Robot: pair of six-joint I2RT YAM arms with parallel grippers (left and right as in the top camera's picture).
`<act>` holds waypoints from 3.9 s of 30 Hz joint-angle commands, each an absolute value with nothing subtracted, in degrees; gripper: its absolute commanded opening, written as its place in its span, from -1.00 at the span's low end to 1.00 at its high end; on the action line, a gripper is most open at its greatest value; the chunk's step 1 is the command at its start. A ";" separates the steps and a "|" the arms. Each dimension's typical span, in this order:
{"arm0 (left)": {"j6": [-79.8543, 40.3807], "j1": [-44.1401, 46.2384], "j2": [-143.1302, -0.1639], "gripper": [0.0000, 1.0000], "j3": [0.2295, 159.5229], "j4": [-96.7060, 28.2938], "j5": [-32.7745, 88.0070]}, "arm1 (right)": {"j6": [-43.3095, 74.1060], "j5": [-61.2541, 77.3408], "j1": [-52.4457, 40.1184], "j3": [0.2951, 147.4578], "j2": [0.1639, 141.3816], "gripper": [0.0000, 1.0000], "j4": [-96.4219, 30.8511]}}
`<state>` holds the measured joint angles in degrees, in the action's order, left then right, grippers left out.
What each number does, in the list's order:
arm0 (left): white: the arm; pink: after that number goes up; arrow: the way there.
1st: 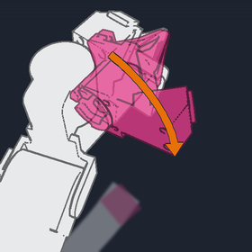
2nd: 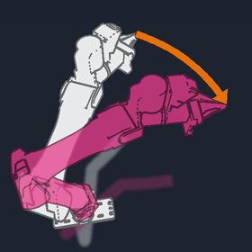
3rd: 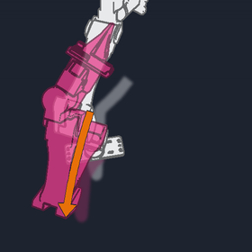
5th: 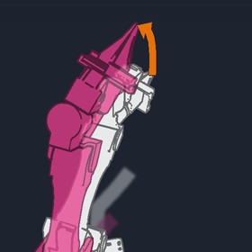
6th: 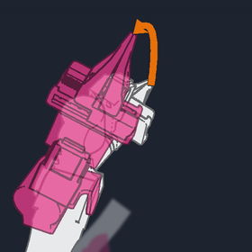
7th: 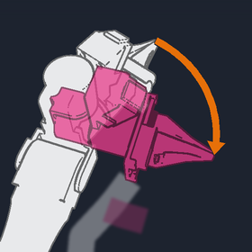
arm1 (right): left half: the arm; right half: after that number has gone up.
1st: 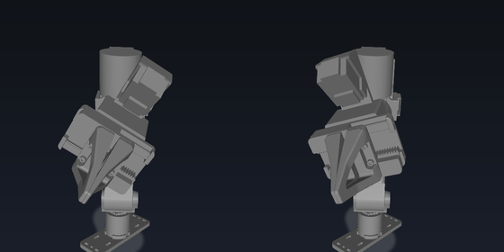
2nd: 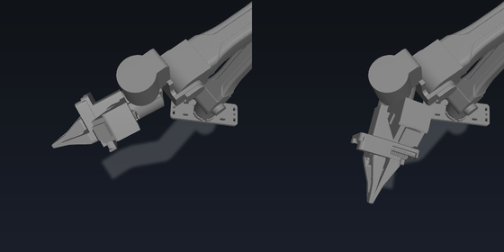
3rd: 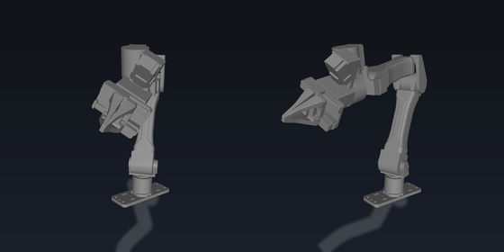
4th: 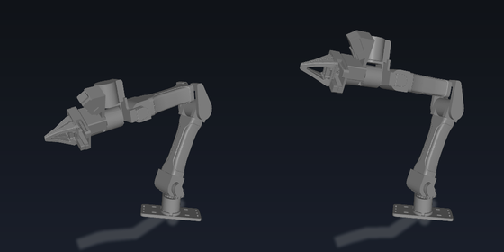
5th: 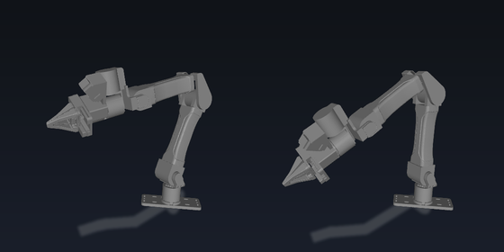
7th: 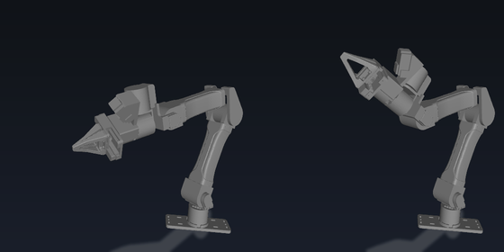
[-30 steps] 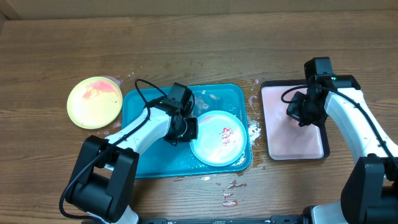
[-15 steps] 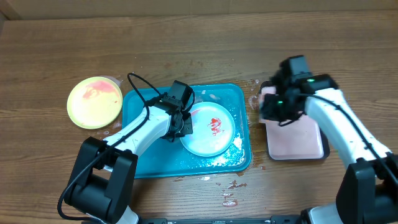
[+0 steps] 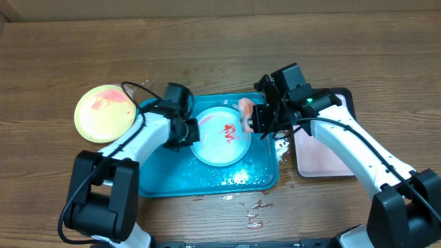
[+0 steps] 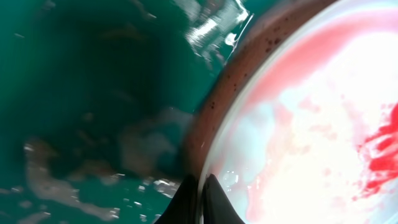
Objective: Clean dirty plates on tray and stack at the side
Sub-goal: 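Grip the white plate's rim with the left gripper and tilt it up, then scrub the white plate's red stain with the sponge in the right gripper, then scrub the white plate's upper area with the sponge, right gripper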
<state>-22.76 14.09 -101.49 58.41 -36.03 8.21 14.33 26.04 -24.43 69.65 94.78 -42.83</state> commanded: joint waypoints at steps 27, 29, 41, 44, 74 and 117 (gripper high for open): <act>-16.67 13.52 -102.63 -0.91 57.39 -35.81 18.09 | 48.75 14.00 -33.76 68.51 113.30 -0.92 -35.09; -16.67 13.52 -102.63 -0.91 57.39 -35.81 18.09 | 49.76 11.35 -32.32 68.51 113.30 -0.92 -37.63; -16.43 13.50 -102.63 -0.92 57.39 -35.97 18.02 | 53.41 3.62 -23.94 68.53 113.30 -0.92 -45.43; -16.25 13.50 -102.63 -0.91 57.39 -35.97 18.04 | 51.16 7.62 -23.88 68.53 113.30 -0.92 -42.35; -16.23 13.52 -102.63 -0.91 57.39 -36.16 18.02 | 56.97 27.94 -30.06 68.95 123.46 -0.92 -22.90; -15.64 13.52 -102.63 -0.91 57.39 -35.97 17.63 | 29.76 15.14 -38.24 88.55 123.46 -0.92 -54.89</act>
<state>-17.30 13.30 -102.08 58.11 -35.97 18.39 25.71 12.43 -36.49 88.20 121.67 -55.81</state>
